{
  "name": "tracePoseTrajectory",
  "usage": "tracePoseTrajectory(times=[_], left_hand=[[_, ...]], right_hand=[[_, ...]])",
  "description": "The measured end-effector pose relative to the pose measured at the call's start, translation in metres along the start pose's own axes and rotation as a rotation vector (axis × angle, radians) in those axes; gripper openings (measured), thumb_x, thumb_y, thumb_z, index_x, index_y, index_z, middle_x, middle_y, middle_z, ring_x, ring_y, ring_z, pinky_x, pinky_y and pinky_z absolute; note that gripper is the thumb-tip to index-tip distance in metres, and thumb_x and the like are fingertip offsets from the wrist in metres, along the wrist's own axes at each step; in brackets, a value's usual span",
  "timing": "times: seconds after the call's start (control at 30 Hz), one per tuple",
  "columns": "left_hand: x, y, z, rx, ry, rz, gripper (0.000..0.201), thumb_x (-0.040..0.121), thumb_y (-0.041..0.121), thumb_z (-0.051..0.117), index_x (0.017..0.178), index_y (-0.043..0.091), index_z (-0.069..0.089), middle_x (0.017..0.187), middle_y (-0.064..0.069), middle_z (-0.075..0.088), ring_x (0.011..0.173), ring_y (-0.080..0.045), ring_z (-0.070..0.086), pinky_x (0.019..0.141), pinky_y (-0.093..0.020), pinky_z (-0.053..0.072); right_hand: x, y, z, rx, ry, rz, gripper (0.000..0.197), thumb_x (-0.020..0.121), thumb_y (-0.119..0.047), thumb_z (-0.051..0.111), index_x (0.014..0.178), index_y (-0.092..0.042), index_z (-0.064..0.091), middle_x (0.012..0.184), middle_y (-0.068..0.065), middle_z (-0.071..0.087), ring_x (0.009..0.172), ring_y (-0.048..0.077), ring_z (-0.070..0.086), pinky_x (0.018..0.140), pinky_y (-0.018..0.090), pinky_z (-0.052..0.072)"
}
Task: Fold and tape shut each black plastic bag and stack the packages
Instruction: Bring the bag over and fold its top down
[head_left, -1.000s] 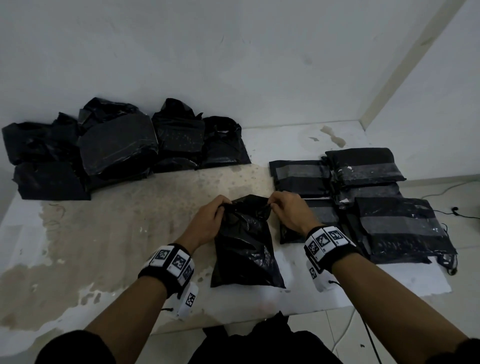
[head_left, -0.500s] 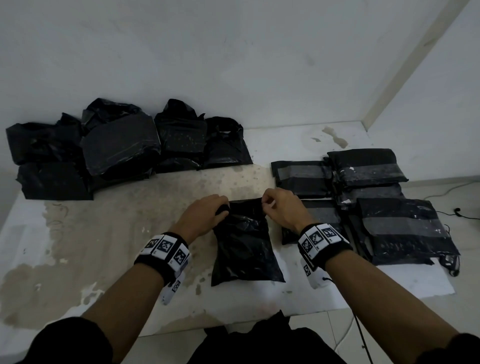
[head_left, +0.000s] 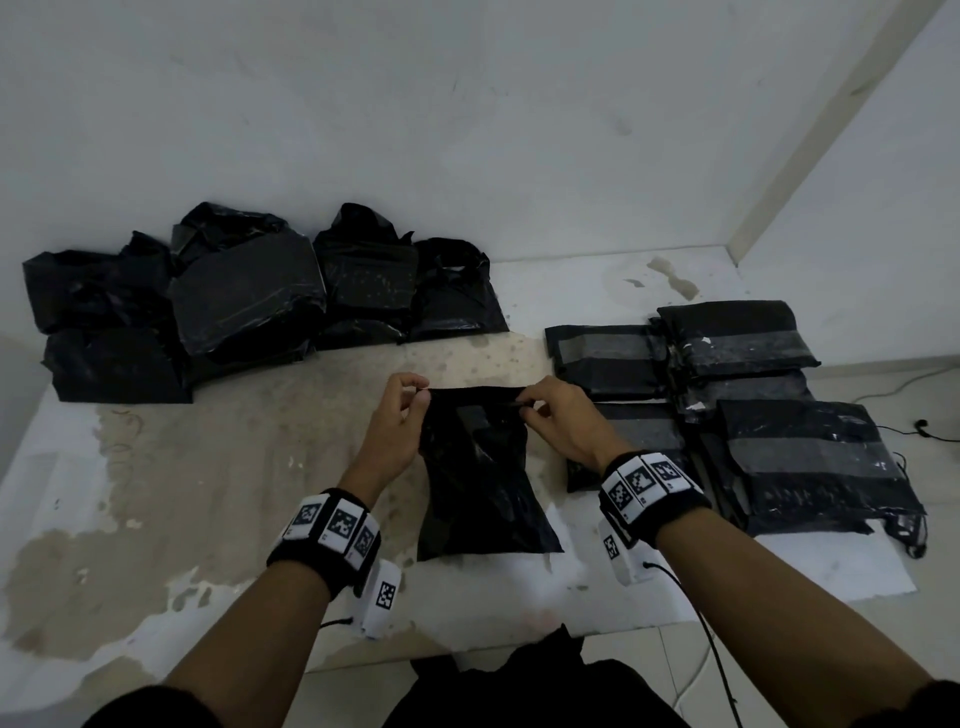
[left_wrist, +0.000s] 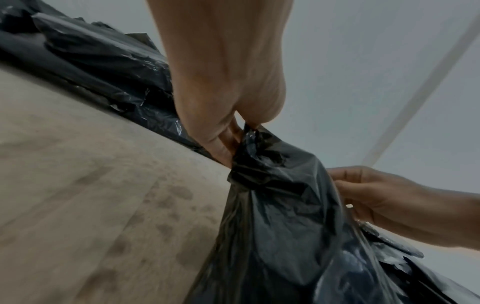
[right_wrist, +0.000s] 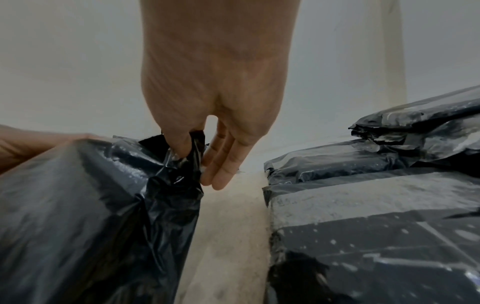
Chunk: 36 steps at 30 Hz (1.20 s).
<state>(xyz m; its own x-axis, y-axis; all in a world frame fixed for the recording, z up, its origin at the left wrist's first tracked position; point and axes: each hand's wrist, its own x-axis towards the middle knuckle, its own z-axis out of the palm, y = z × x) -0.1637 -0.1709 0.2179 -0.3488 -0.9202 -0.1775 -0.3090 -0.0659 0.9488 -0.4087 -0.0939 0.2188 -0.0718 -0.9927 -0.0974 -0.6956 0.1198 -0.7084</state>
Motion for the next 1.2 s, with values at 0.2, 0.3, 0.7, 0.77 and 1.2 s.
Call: tracePoseTrajectory(times=[0.2,0.3,0.7,0.77,1.2], left_hand=[[-0.021,-0.014,0.012,-0.005,-0.236,-0.160,0.028,0.095,0.030,0.067,0.117,0.013,0.064,0.107,0.004,0.071,0.100,-0.013,0.069,0.076,-0.014,0.052],[-0.027,-0.018,0.018,-0.036,-0.170,-0.089,0.017,0.101,0.027,0.059,0.112,0.018,0.068,0.103,0.008,0.073,0.090,-0.001,0.070,0.079,-0.017,0.054],[-0.026,-0.022,0.028,-0.072,-0.035,-0.258,0.049,0.104,0.055,0.035,0.121,0.023,0.067,0.117,0.001,0.069,0.108,-0.015,0.064,0.094,-0.030,0.051],[-0.025,-0.023,0.034,-0.104,-0.035,-0.338,0.068,0.090,0.077,0.033,0.126,0.029,0.065,0.124,0.000,0.068,0.114,-0.019,0.063,0.104,-0.043,0.049],[-0.033,-0.021,0.039,0.101,0.202,-0.218,0.056,0.109,0.040,0.029,0.117,0.000,0.067,0.105,-0.005,0.065,0.096,-0.015,0.056,0.084,-0.024,0.038]], right_hand=[[0.000,-0.022,-0.014,0.224,-0.036,0.116,0.016,0.096,-0.012,0.055,0.086,-0.009,0.066,0.095,0.006,0.065,0.081,0.028,0.070,0.067,0.046,0.062],[0.001,-0.022,-0.026,0.178,-0.014,0.120,0.023,0.096,-0.011,0.053,0.079,0.005,0.057,0.094,0.020,0.058,0.069,0.027,0.061,0.059,0.044,0.060],[0.003,-0.001,-0.041,0.006,-0.097,-0.017,0.014,0.093,-0.033,0.071,0.083,-0.023,0.070,0.080,-0.014,0.064,0.072,-0.002,0.060,0.068,0.012,0.043],[0.001,-0.001,-0.035,-0.003,-0.088,-0.069,0.009,0.096,-0.036,0.068,0.091,-0.028,0.070,0.086,-0.016,0.066,0.078,0.001,0.063,0.071,0.015,0.047],[-0.006,0.003,-0.034,0.403,-0.086,0.123,0.021,0.100,-0.018,0.063,0.094,-0.005,0.077,0.107,0.007,0.069,0.095,0.026,0.070,0.074,0.041,0.063]])
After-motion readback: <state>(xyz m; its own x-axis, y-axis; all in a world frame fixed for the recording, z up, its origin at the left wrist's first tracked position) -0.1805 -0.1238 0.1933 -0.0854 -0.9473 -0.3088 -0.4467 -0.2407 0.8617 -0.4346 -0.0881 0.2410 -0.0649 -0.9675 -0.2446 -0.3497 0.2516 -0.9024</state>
